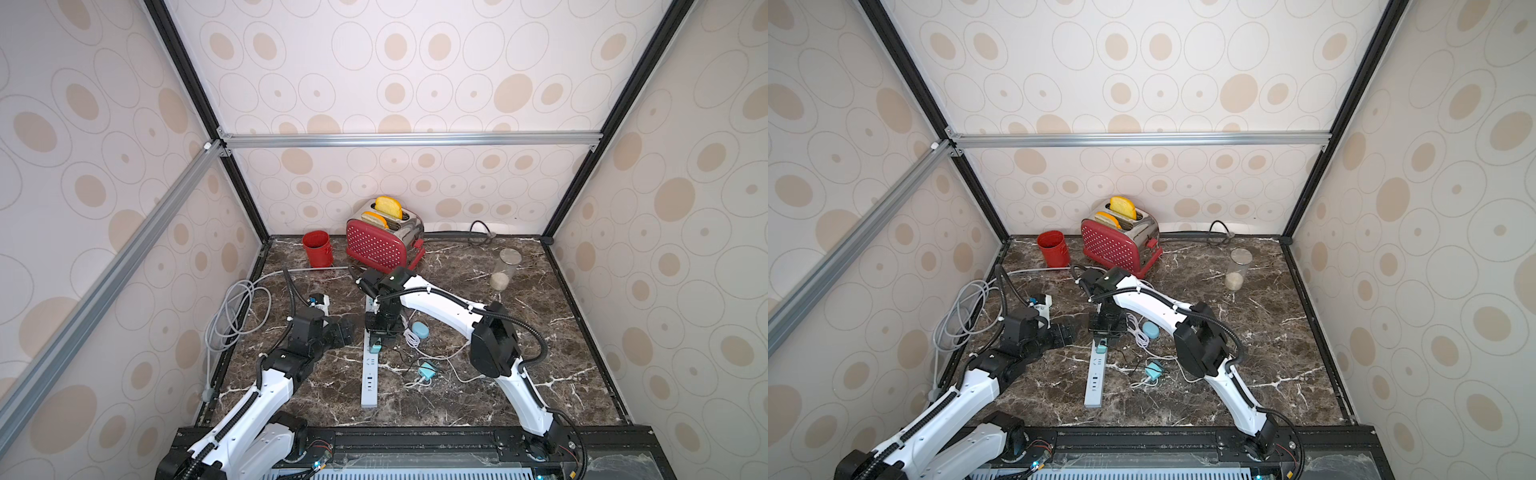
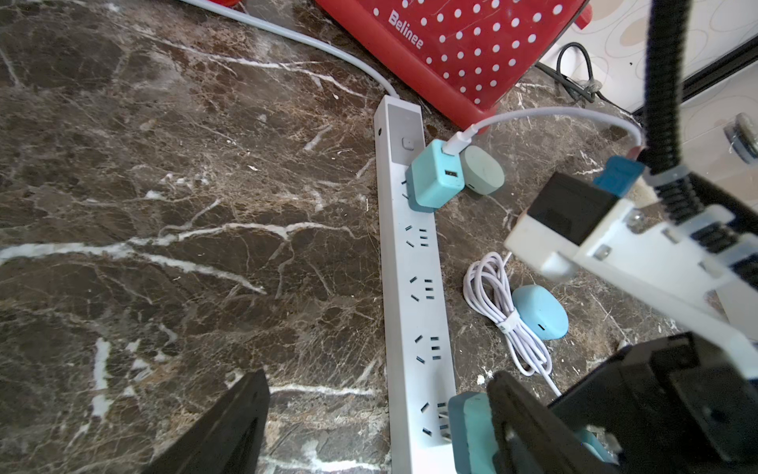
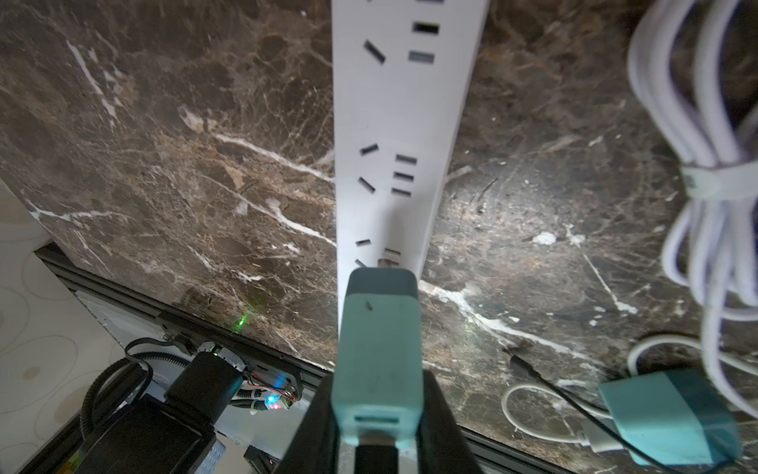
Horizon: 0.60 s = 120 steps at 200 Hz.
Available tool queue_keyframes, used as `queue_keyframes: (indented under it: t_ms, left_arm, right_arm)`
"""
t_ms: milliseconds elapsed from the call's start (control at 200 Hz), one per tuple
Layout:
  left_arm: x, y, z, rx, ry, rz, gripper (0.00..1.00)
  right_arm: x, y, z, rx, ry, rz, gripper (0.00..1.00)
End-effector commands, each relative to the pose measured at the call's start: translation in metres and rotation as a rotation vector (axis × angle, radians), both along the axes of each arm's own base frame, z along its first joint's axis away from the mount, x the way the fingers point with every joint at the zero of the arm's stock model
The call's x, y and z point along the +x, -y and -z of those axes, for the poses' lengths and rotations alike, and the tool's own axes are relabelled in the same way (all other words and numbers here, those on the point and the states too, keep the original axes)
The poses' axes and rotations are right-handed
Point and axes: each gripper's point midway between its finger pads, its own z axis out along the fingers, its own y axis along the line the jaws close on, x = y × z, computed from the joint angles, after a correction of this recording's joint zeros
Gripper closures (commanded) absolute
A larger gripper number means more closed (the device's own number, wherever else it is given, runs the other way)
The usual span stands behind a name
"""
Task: Charge the bluetooth headset
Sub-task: Insert the plug into the socket.
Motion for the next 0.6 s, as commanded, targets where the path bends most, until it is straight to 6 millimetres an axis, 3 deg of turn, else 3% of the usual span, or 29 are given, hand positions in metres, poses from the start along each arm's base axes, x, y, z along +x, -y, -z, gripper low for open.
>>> queue_keyframes:
  t_ms: [0, 596]
  left_arm:
    - [0.002, 0.002, -0.007, -0.017, 0.026, 0.001, 0.14]
    - [0.001, 0.003, -0.007, -0.018, 0.022, 0.005, 0.14]
  right_arm:
    - [0.004, 0.013, 0.022, -0.094, -0.013, 0.017, 0.98]
    - [-0.003, 0.035, 0.021, -0.172, -0.046, 0.002, 0.99]
